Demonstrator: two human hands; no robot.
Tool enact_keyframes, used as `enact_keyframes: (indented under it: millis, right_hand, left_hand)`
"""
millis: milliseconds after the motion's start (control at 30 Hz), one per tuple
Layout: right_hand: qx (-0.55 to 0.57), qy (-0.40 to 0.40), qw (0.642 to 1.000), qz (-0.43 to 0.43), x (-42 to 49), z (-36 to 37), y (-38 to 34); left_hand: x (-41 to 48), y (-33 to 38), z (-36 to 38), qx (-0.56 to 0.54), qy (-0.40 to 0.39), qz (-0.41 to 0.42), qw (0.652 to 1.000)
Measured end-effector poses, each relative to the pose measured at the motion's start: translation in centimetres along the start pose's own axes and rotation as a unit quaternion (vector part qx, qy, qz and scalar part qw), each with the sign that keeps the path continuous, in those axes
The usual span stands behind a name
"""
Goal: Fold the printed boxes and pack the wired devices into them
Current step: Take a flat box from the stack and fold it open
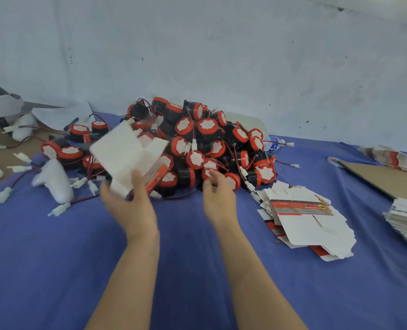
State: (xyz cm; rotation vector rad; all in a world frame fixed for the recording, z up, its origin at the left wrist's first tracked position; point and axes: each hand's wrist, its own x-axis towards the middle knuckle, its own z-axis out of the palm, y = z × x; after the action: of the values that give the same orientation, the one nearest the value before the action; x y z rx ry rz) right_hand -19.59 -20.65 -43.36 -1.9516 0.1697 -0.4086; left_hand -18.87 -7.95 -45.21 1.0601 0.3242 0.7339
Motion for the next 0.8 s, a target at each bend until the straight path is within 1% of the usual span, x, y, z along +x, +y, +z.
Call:
enact_keyframes:
  millis: [67,133,167,233,300,367,467,533,600,733,800]
  right_hand:
    - [-0.056,-0.055,0.995,-0.056,0.4,2.3,-0.5]
    - [-0.147,-0.106,0.977,-0.109,0.9,4.9,-1.0]
    - [-0.196,-0.129,0.965,-0.116,1.1,6.0,-1.3]
    - [-0.282,-0.164,0.941,-0.092,1.8,7.4,-1.5]
    - [-0.347,-0.169,0.919,-0.073,2.4,7.8,-1.3]
    - [-0.385,-0.166,0.904,-0.080,2.6,7.7,-1.0]
    - [-0.406,-0.145,0.897,-0.094,2.8,7.4,-0.8]
    - [-0.400,-0.141,0.901,-0.091,2.7,7.3,-0.9]
    - [-0.374,-0.148,0.911,-0.092,2.7,7.1,-0.9]
    - [-0.299,-0.181,0.929,-0.123,2.4,6.8,-1.0]
    - [-0.254,-0.186,0.941,-0.122,2.2,6.6,-0.9]
  left_hand:
    - [0.7,0.0,-0.3,-0.055,0.050,-0.044,0.996]
    - [0.9,0.1,-0.4,-0.057,0.071,-0.056,0.994]
    - [0.9,0.3,-0.4,-0.050,0.080,-0.053,0.994]
    - [0.9,0.4,-0.5,-0.047,0.094,-0.052,0.993]
    - [1.0,0.3,-0.6,-0.047,0.102,-0.057,0.992]
    - [0.9,0.3,-0.4,-0.045,0.103,-0.060,0.992]
    - [0.6,0.0,0.0,-0.037,0.090,-0.046,0.994]
    - [0.6,-0.4,0.2,-0.030,0.082,-0.038,0.995]
    - [0.4,-0.6,0.2,-0.022,0.075,-0.037,0.996]
    - [0.2,-0.6,0.4,-0.022,0.062,-0.031,0.997]
    - [0.1,-0.6,0.5,-0.022,0.054,-0.021,0.998]
